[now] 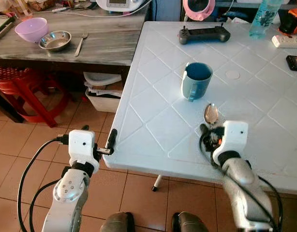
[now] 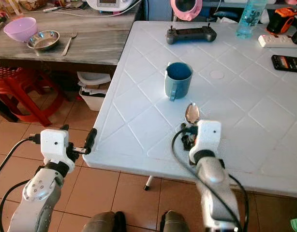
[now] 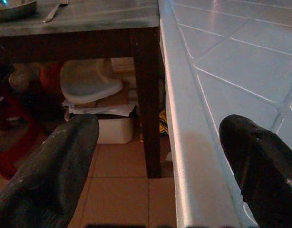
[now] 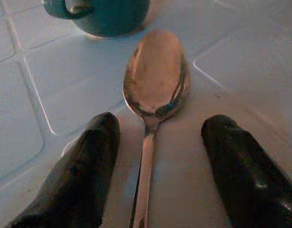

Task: Setting the table

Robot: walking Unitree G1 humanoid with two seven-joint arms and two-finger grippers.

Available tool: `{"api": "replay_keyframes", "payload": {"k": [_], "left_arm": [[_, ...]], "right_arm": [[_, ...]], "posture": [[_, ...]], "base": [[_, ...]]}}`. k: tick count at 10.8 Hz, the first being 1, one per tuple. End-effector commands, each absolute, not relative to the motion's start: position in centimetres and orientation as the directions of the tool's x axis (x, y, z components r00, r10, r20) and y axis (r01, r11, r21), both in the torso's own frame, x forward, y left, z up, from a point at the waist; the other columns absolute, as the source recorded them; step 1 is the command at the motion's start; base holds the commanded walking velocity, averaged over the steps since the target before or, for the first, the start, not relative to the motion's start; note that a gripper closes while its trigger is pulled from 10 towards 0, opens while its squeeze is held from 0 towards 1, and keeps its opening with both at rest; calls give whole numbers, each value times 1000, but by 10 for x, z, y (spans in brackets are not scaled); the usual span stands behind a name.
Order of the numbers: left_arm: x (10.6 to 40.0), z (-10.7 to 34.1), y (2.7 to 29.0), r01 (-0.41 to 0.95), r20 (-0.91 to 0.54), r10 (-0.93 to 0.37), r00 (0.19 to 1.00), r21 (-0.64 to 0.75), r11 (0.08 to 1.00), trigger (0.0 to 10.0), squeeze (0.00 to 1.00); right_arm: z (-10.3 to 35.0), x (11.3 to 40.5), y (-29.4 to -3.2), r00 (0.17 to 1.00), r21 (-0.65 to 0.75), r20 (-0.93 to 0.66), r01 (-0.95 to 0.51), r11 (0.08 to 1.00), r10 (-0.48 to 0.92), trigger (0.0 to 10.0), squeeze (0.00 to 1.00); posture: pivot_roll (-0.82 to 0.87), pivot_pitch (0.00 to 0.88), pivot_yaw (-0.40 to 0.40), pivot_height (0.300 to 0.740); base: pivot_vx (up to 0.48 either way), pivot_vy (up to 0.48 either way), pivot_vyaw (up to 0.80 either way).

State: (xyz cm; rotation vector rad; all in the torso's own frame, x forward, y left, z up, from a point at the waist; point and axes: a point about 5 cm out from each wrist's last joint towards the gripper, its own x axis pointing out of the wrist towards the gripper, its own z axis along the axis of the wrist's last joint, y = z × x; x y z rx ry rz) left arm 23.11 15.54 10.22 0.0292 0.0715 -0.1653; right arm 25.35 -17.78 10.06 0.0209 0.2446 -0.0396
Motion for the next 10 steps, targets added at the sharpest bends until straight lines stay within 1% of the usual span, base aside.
{"api": "replay_keyframes", "payload": {"k": [1, 3, 4, 5, 8, 10], "left_arm": [[231, 103, 160, 159, -82, -155, 984, 33, 987, 10000, 0], [231, 102, 161, 162, -91, -158, 983, 36, 986, 10000, 0], [230, 102, 161, 165, -97, -161, 982, 40, 985, 10000, 0], [230, 102, 161, 169, -102, -164, 981, 41, 985, 10000, 0], [230, 101, 161, 175, -112, -169, 979, 46, 984, 10000, 0], [229, 100, 159, 174, -116, -169, 979, 41, 984, 10000, 0]], "right_arm": [[62, 239, -181, 893, 47, -448, 68, 997, -40, 0, 0], [58, 239, -178, 863, 140, -505, 71, 988, 9, 0, 0], [54, 236, -173, 836, 187, -545, 48, 981, 63, 0, 0], [52, 235, -169, 816, 205, -568, 19, 979, 103, 0, 0], [49, 236, -170, 770, 203, -617, -44, 978, 162, 0, 0], [46, 233, -174, 756, 172, -637, -55, 984, 153, 0, 0]], "posture": [[52, 148, 82, 740], [53, 153, 86, 740], [56, 158, 90, 740], [58, 161, 94, 740], [58, 163, 93, 740], [57, 167, 88, 740]], "base": [[0, 0, 0], [0, 0, 0], [0, 0, 0], [0, 0, 0], [0, 0, 0], [0, 0, 0]]}}
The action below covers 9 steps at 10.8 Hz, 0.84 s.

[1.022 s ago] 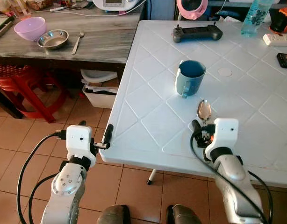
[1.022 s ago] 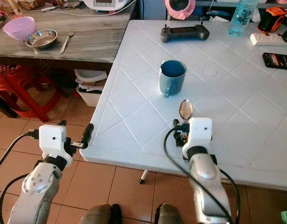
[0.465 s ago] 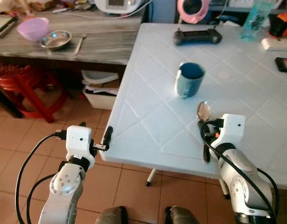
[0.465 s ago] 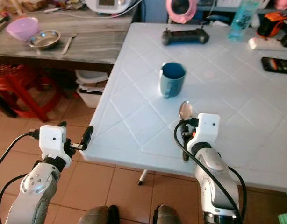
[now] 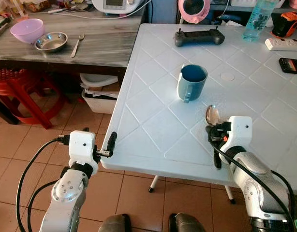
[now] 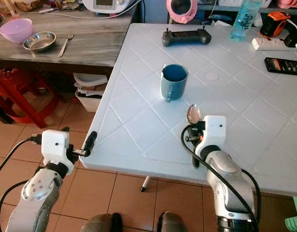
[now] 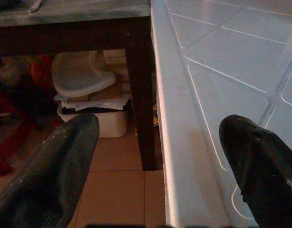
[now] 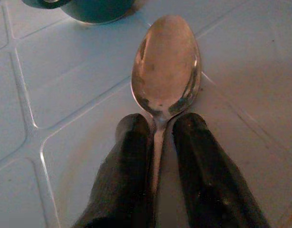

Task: Setting the table

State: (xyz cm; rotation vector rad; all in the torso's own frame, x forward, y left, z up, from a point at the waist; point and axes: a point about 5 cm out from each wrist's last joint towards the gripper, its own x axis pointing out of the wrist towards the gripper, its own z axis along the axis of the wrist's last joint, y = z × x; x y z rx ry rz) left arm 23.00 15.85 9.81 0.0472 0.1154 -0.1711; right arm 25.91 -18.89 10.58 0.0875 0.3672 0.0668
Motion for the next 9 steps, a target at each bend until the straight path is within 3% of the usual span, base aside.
{"api": "replay_keyframes", "payload": {"k": [1, 5, 6, 9], "left_arm": [[228, 100, 159, 175, -119, -169, 978, 40, 984, 10000, 0], [229, 97, 157, 169, -131, -165, 978, 21, 985, 10000, 0], [229, 93, 159, 132, -158, -130, 979, 3, 991, 10000, 0], [232, 93, 158, 119, -155, -116, 981, 13, 993, 10000, 0]], "right_arm": [[44, 232, -174, 752, 173, -641, -55, 983, 154, 0, 0], [48, 233, -168, 764, 206, -622, -52, 977, 171, 0, 0], [61, 238, -151, 792, 246, -551, -148, 958, 263, 0, 0], [70, 241, -128, 750, 371, -528, -219, 903, 399, 0, 0]], "posture": [[58, 167, 87, 740], [51, 167, 84, 740], [50, 159, 82, 740], [52, 142, 71, 740]], "base": [[0, 0, 0], [0, 0, 0], [0, 0, 0], [0, 415, 0]]}}
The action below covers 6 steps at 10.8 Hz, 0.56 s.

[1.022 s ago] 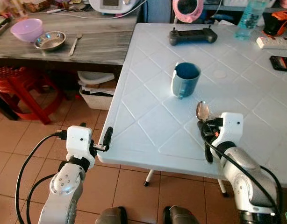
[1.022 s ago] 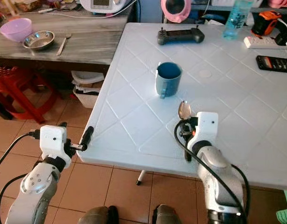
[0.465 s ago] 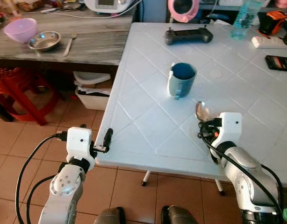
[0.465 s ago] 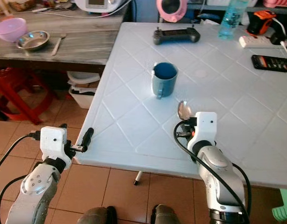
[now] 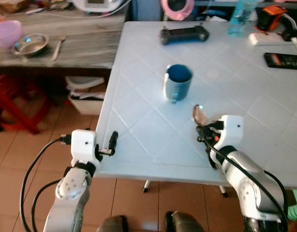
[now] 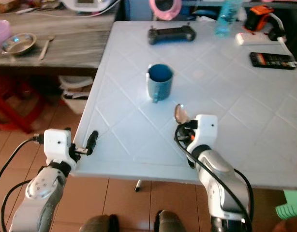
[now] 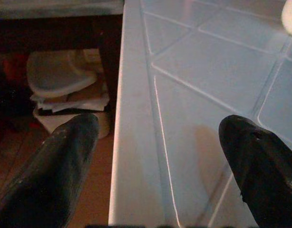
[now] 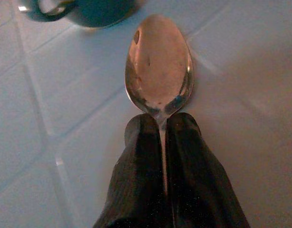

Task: Setting the table

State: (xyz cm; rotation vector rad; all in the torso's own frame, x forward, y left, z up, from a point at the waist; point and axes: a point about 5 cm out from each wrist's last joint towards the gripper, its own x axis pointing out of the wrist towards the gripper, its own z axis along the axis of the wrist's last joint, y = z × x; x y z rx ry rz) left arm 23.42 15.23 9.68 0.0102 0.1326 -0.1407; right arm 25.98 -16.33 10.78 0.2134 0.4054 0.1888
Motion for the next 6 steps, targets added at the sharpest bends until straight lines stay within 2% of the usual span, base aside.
{"api": "replay_keyframes", "payload": {"k": [1, 3, 6], "left_arm": [[233, 92, 158, 113, -156, -109, 982, 17, 993, 10000, 0], [234, 91, 156, 107, -152, -104, 983, 12, 994, 10000, 0], [234, 91, 156, 103, -149, -100, 984, 13, 995, 10000, 0]], "right_arm": [[69, 242, -125, 733, 372, -531, -251, 894, 426, 0, 0], [73, 247, -116, 708, 387, -520, -304, 871, 478, 0, 0], [69, 254, -119, 718, 343, -526, -311, 886, 456, 0, 0]], "posture": [[51, 134, 66, 740], [53, 124, 58, 740], [54, 116, 54, 740]], "base": [[0, 480, 0], [0, 480, 0], [0, 480, 0]]}}
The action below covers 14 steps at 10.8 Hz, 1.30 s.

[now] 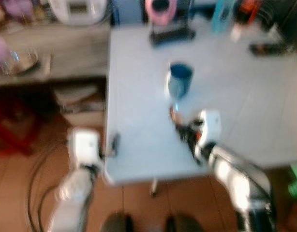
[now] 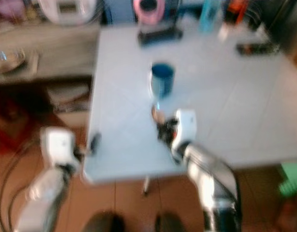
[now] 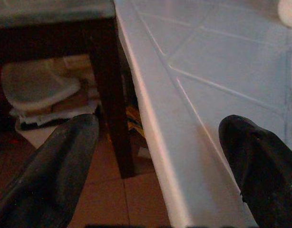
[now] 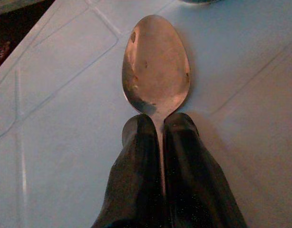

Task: Setting the table

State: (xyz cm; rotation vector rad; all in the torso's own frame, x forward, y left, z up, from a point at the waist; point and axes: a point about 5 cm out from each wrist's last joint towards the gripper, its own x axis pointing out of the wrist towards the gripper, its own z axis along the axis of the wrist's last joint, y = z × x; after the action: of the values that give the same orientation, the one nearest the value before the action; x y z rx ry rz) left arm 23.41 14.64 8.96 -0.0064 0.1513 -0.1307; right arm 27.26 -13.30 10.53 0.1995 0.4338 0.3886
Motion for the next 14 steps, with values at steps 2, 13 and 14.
{"api": "replay_keyframes", "payload": {"k": [2, 13, 14], "left_arm": [[236, 89, 157, 92, -148, -89, 985, 16, 996, 10000, 0], [238, 83, 155, 49, -129, -45, 991, 33, 998, 10000, 0], [240, 85, 156, 49, -122, -43, 992, 44, 998, 10000, 0]], "right_arm": [[73, 264, -122, 773, 232, -477, -349, 908, 419, 0, 0], [98, 287, -130, 876, 91, -269, -391, 916, 401, 0, 0], [98, 287, -130, 878, 90, -262, -390, 916, 400, 0, 0]], "posture": [[53, 111, 52, 740], [44, 89, 1, 740], [37, 90, 6, 740]], "base": [[0, 480, 0], [0, 480, 0], [0, 465, 0]]}}
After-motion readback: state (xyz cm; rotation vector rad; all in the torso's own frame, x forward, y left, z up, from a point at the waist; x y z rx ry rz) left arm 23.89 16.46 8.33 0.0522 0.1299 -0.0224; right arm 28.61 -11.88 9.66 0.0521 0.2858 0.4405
